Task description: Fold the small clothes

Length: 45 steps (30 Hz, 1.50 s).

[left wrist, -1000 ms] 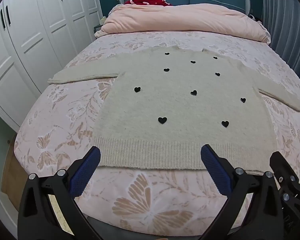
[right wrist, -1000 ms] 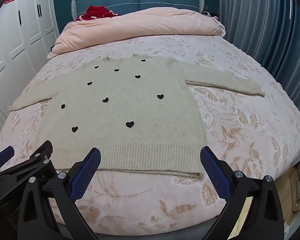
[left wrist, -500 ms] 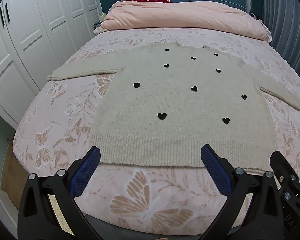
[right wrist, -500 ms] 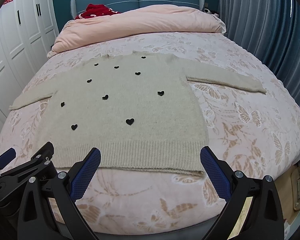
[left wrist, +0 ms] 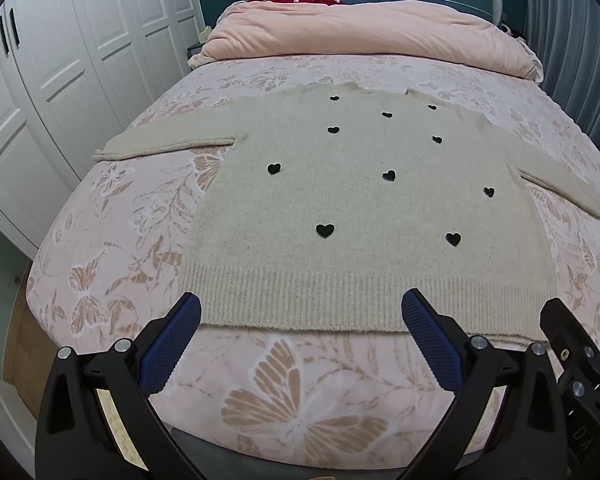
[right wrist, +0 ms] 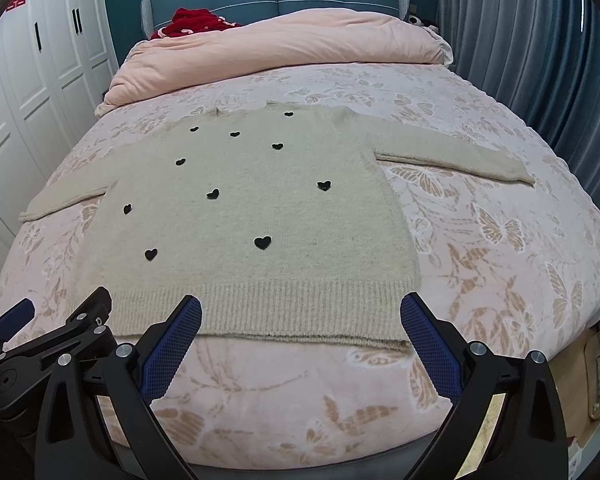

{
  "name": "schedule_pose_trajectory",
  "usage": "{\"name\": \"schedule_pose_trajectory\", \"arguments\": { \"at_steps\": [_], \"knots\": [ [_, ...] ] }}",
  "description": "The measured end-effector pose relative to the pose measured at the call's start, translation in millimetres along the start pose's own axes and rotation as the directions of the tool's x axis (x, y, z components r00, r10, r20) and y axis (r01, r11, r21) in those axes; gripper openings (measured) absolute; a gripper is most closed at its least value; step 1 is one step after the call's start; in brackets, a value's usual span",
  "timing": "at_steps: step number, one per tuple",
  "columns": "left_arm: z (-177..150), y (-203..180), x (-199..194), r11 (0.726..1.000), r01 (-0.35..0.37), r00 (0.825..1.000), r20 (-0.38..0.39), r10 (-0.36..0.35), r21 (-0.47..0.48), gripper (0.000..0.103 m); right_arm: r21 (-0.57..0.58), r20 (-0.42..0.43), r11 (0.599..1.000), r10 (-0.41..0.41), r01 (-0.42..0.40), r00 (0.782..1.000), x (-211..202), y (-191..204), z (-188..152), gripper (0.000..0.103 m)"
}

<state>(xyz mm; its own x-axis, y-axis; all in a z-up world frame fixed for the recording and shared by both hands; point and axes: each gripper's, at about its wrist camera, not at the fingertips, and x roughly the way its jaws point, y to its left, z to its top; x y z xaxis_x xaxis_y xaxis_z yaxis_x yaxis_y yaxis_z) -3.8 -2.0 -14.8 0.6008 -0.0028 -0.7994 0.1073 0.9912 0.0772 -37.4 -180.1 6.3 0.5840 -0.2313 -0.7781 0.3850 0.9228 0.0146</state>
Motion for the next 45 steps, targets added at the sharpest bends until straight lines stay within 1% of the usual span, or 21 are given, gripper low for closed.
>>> {"name": "schedule_pose_trajectory", "arguments": {
  "at_steps": [45],
  "knots": [
    [-4.4,0.6,6.2,1.0,-0.011,1.0,-0.025,0.011,-0.007,0.098,0.027,-0.032,0.999,0.02,-0.019,0.999,9.8,1.3,-5.8,0.098]
  ]
}}
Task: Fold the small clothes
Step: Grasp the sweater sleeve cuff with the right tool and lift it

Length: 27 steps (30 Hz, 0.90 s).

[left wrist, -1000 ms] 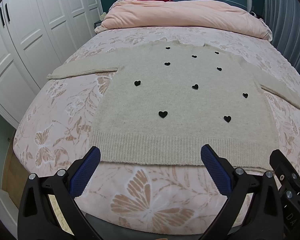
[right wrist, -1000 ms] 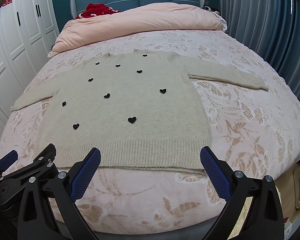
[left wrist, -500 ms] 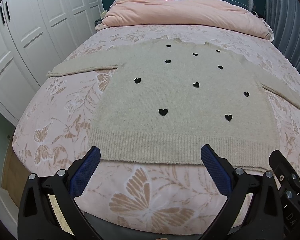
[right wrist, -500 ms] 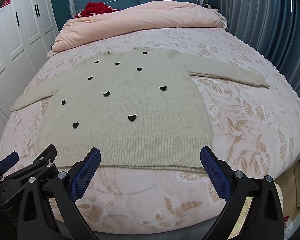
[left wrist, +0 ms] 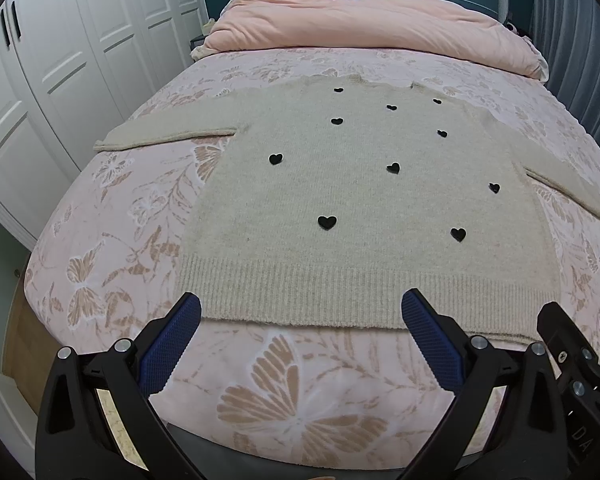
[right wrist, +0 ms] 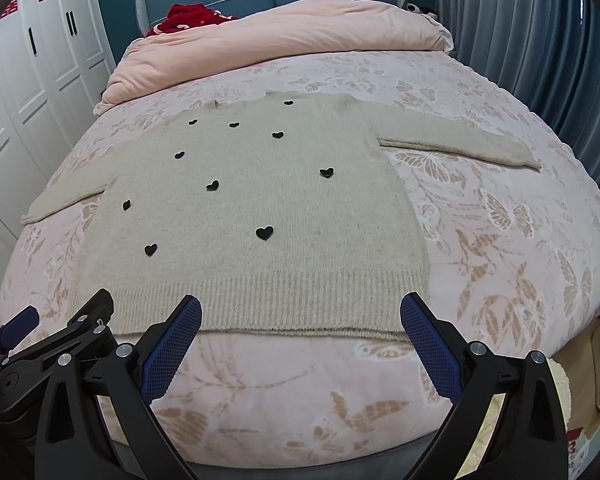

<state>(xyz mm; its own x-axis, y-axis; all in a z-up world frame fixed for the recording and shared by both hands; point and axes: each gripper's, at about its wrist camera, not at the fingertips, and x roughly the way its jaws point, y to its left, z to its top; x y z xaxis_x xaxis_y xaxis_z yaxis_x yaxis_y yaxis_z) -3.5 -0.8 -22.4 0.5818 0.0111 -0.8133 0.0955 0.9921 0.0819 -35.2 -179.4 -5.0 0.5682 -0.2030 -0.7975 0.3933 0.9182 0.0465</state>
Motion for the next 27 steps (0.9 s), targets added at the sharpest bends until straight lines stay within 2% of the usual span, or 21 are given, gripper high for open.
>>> {"name": "schedule_pose_trajectory", "arguments": {
  "at_steps": [7,9,11,15,17,19,22,25,27],
  "knots": [
    [1,-3,6,1.0,-0.009,1.0,-0.013,0.009,0.002,0.098,0.011,-0.022,1.0,0.015,-0.014,1.0,9,-3,1,0.098],
    [2,-3,11,1.0,-0.001,1.0,-0.022,0.001,0.001,0.098,0.017,-0.037,0.998,0.053,-0.053,0.998,15,-7,2,0.098],
    [2,-4,17,1.0,0.027,0.999,-0.033,-0.027,0.003,0.098,0.037,-0.059,0.99,0.137,-0.135,0.989,28,-17,3,0.098],
    [4,-4,29,0.997,0.081,0.996,-0.023,-0.081,0.0,0.098,0.171,-0.097,0.963,0.229,-0.211,0.968,67,-74,20,0.098],
    [6,-2,38,0.993,0.12,0.992,-0.031,-0.12,-0.011,0.098,0.269,-0.061,0.94,0.235,-0.211,0.97,88,-125,38,0.098],
    [9,-1,48,0.991,0.128,0.991,-0.038,-0.129,-0.025,0.098,0.35,-0.018,0.917,0.208,-0.189,0.978,112,-181,64,0.098],
    [14,2,68,0.989,0.139,0.989,-0.05,-0.142,-0.058,0.098,0.498,0.04,0.853,0.159,-0.157,0.987,149,-271,103,0.098],
    [20,7,90,0.981,0.167,0.981,-0.085,-0.176,-0.102,0.098,0.66,0.087,0.738,0.108,-0.139,0.99,186,-357,132,0.098],
    [23,10,105,0.978,0.161,0.979,-0.104,-0.175,-0.131,0.098,0.739,0.132,0.65,0.114,-0.175,0.985,209,-402,143,0.098]
  ]
}}
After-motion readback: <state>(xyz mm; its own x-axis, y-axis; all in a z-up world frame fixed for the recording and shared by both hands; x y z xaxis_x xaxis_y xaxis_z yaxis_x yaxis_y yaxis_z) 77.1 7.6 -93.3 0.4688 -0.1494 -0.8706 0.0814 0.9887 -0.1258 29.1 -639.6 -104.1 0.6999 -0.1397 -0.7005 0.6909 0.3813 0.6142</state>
